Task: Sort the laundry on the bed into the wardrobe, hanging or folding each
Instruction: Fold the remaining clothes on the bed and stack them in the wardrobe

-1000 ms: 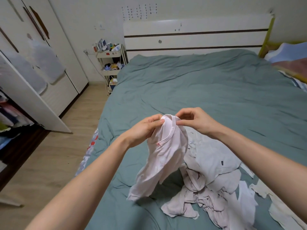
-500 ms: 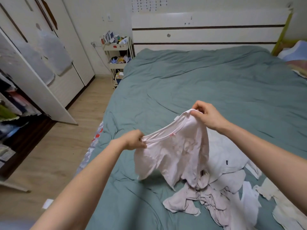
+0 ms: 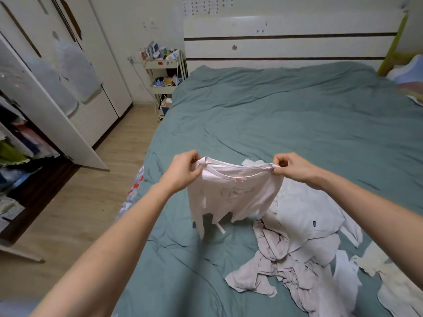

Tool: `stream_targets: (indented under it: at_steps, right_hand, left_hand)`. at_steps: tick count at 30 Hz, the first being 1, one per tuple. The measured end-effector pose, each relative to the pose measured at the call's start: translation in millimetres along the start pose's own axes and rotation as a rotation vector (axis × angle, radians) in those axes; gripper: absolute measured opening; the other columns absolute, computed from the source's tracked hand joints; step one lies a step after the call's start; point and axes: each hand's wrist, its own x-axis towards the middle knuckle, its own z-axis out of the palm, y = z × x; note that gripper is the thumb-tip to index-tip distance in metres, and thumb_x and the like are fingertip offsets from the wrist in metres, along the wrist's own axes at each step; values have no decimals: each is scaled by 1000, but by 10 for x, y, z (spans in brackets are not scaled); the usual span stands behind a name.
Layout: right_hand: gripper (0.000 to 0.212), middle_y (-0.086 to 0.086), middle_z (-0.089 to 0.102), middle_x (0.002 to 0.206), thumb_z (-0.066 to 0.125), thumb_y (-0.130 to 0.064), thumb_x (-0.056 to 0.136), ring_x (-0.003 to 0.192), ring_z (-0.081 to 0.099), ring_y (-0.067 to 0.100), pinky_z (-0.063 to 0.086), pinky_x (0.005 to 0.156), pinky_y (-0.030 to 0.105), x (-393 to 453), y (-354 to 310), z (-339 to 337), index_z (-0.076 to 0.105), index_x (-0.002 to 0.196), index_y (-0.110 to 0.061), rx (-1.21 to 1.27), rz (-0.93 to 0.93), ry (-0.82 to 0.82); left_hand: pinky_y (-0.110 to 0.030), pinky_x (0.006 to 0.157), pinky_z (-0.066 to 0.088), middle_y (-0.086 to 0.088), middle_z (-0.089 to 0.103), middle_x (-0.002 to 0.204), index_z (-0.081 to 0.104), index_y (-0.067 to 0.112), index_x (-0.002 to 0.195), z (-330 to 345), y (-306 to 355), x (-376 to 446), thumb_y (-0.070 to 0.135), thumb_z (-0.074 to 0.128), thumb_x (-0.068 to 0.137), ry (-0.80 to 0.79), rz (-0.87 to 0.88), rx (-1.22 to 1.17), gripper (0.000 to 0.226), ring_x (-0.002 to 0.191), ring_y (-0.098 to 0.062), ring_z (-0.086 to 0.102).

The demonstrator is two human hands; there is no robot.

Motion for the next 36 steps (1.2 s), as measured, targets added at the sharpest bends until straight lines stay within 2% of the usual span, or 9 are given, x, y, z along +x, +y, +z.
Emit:
stream_targets:
  at_steps: [5, 8, 10, 13, 17, 23, 27, 32, 36]
  right_hand:
    - [31, -2, 40, 61, 64, -6, 86, 58, 33, 11, 22, 51, 25, 26, 37, 7, 45, 65, -17, 32, 36, 26]
    - [23, -2, 49, 65, 67, -11, 82, 64, 45, 18, 36, 57, 30, 79, 94, 91, 47, 72, -17, -191, 48, 238]
    - [18, -1, 57, 72, 70, -11, 79, 69, 53, 20, 42, 68, 32, 64, 44, 227, 53, 82, -15, -240, 2, 310]
    - [11, 2, 60, 66, 70, -8, 81, 59, 56, 12, 44, 60, 26, -61, -192, 534, 60, 77, -9, -1, -108, 148]
    - [14, 5, 64, 69, 72, -12, 83, 61, 59, 10, 48, 53, 18, -225, -404, 844, 63, 72, -11, 235, -141, 60]
    - [23, -5, 66, 74, 80, -28, 72, 77, 65, 12, 54, 61, 31, -325, -311, 1174, 61, 74, -15, 88, -170, 209]
    - [18, -4, 64, 73, 73, -20, 78, 73, 62, 15, 53, 69, 42, -319, -305, 1259, 59, 70, -14, 130, -154, 385]
    - [20, 7, 64, 69, 73, -8, 78, 72, 64, 24, 56, 69, 47, -259, -283, 1128, 57, 67, -9, 200, -163, 315]
    - [20, 12, 66, 72, 73, -3, 77, 71, 65, 27, 53, 75, 43, -230, -240, 885, 56, 68, -6, 112, -189, 151]
  left_hand:
    - [-27, 61, 29, -6, 62, 73, 63, 6, 82, -83, -27, -14, 13, 58, 90, 94, 37, -7, 12, 69, -22, 52]
    - [-28, 56, 34, -14, 58, 62, 64, 2, 73, -61, 24, -10, 19, 58, 91, -7, -143, -113, 26, 58, -20, 47]
    - [-24, 52, 37, -16, 49, 59, 62, -6, 71, -18, 140, -23, 17, 62, 90, -90, -349, -376, 30, 53, -17, 43]
    - [-17, 47, 46, -10, 53, 70, 65, 0, 80, 79, 360, -47, 8, 64, 88, -163, -606, -732, 11, 56, -17, 49]
    - [-14, 39, 39, 2, 48, 45, 53, 11, 63, 143, 551, -71, 9, 60, 90, -198, -734, -873, 28, 38, -8, 44]
    - [-14, 36, 36, -5, 52, 68, 57, 9, 75, 198, 619, -135, 8, 58, 88, -185, -892, -1131, 13, 54, -13, 45]
    - [-11, 39, 45, -12, 56, 98, 59, 2, 90, 194, 635, -128, 6, 59, 89, -119, -967, -1327, 4, 91, -21, 59]
    - [-12, 45, 48, -11, 62, 83, 63, 5, 76, 164, 617, -194, 5, 65, 86, -37, -813, -983, 10, 73, -16, 61]
    - [-19, 70, 46, 0, 58, 70, 61, 14, 61, 232, 413, -244, 15, 71, 85, -30, -581, -714, 26, 73, -9, 55]
